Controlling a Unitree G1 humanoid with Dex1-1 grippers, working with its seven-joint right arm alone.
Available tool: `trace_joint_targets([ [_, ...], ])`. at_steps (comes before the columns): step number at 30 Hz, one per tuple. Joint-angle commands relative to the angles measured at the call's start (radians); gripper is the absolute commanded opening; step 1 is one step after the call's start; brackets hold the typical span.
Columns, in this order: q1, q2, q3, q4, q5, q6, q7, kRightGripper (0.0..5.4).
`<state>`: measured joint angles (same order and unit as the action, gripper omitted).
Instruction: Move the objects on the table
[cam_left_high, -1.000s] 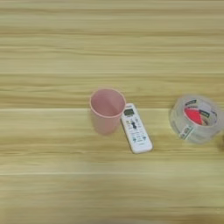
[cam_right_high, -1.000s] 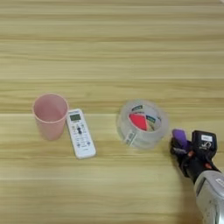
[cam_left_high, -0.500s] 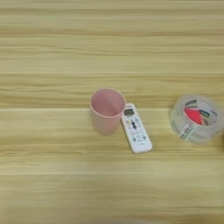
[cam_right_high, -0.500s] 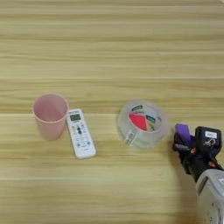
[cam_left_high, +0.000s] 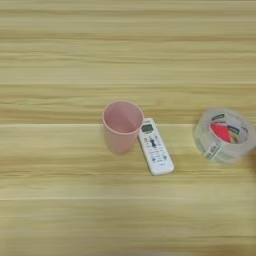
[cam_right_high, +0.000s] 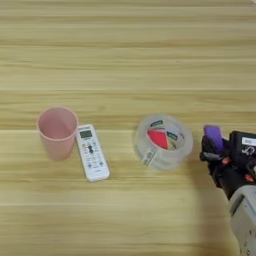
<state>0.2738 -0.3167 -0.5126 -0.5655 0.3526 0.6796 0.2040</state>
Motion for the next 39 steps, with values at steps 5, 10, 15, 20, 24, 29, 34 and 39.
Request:
trace_joint_targets([
  [5,0.002,-0.013,0.002,-0.217,0.067,0.055,0.000,1.42],
  [10,0.019,-0.013,0.026,-0.285,0.098,0.081,0.013,1.42],
  [15,0.036,-0.015,0.061,-0.319,0.116,0.096,0.030,1.42],
  [20,0.071,-0.012,0.115,-0.368,0.150,0.113,0.061,1.42],
  [24,0.101,-0.013,0.149,-0.399,0.177,0.120,0.083,1.42],
  [29,0.129,-0.020,0.200,-0.434,0.201,0.117,0.106,1.42],
  [34,0.167,-0.062,0.299,-0.458,0.161,0.068,0.161,1.42],
  [39,0.207,-0.104,0.390,-0.480,0.151,-0.018,0.228,1.42],
])
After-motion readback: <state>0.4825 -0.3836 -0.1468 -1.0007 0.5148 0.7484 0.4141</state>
